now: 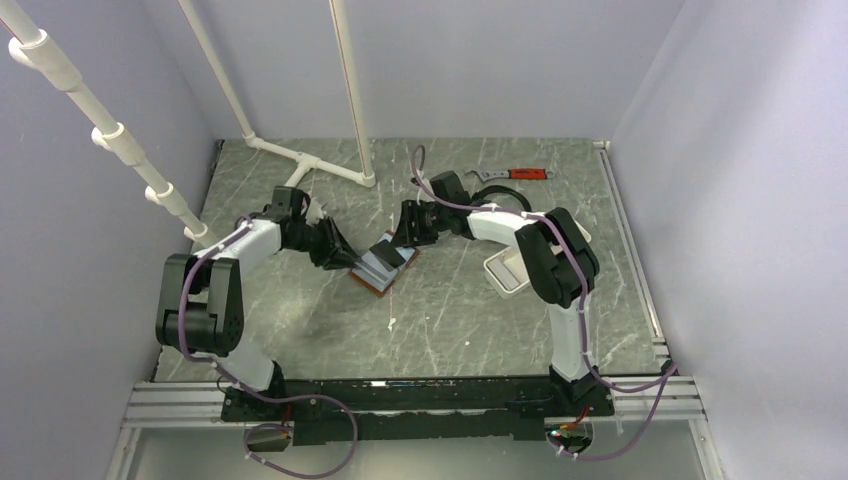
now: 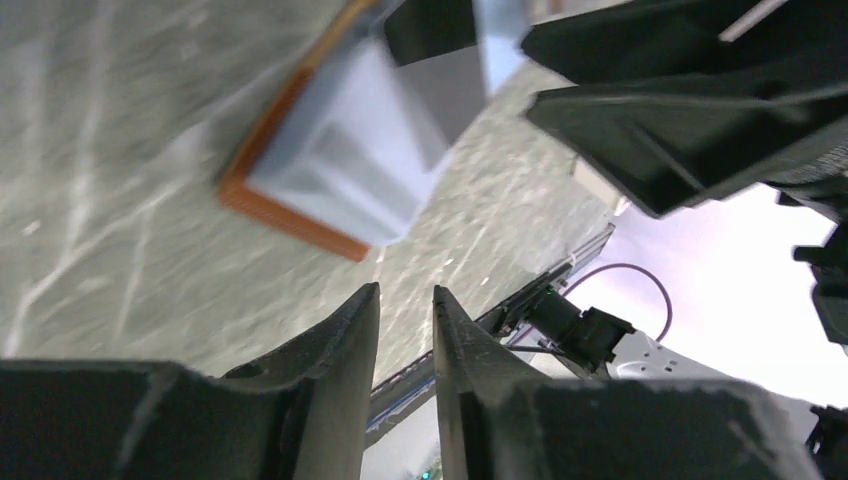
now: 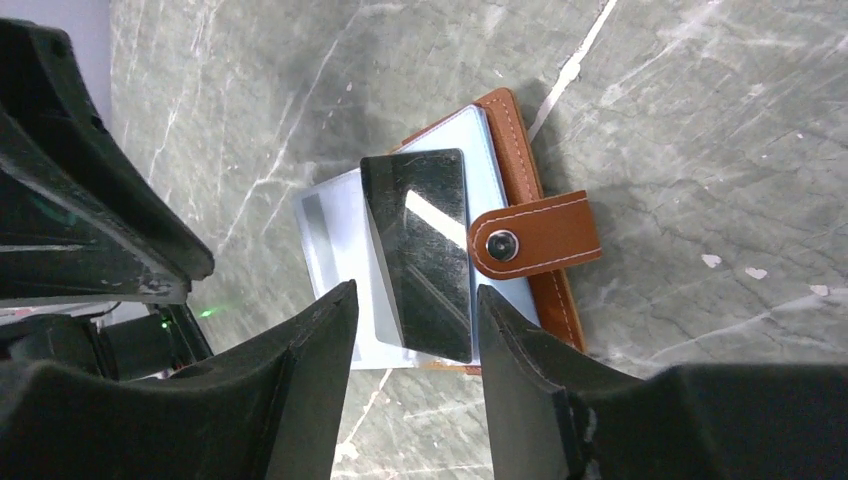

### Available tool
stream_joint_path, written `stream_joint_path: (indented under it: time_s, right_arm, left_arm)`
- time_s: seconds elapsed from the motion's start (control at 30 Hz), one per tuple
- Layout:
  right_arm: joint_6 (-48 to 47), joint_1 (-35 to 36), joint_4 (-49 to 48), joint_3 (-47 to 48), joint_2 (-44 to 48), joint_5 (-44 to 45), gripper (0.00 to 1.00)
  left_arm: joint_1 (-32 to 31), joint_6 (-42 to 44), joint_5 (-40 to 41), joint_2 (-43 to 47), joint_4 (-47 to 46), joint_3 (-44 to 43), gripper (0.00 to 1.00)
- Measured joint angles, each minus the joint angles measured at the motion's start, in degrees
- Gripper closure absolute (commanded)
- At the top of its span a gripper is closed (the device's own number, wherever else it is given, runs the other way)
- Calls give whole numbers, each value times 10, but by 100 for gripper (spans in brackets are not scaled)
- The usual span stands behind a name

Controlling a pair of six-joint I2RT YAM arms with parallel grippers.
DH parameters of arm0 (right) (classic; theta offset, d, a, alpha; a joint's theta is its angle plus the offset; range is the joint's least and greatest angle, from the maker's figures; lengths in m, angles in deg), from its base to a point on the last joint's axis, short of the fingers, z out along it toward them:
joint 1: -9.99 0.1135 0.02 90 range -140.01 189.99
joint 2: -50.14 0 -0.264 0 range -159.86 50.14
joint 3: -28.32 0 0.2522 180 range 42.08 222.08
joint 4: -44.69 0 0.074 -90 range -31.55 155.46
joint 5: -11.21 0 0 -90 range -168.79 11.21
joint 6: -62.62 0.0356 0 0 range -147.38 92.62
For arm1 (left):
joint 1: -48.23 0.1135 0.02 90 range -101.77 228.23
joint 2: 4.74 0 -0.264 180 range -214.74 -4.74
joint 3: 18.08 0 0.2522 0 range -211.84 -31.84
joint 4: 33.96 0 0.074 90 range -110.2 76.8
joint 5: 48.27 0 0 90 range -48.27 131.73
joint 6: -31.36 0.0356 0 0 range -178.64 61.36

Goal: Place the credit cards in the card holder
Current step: Pick up the credit card from the card holder.

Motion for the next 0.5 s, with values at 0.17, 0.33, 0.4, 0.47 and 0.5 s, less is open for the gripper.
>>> stream_joint_path:
  time_s: [0.17,0.33,0.4,0.47,0.5]
  right_arm:
    - [1,-7,0,1,-7,-16,51]
    - [2,-13,3,1,-21,-25,57]
    - [3,-16,4,1,-23,-32,59]
    - [5,-20,3,-2,-24,-36,59]
    - [7,-23,2,-5,-24,-37,59]
  left_arm:
    - [-46,-24,-30,-46,-43,-73,87]
    - [-91,-47,-47,-133,-104,-118,96]
    - [-102,-56,-47,-157,-114,-118,97]
    - [-109,-58,-46,-173,-115,-118,98]
    - [-109,-59,-45,-177,-115,-118,98]
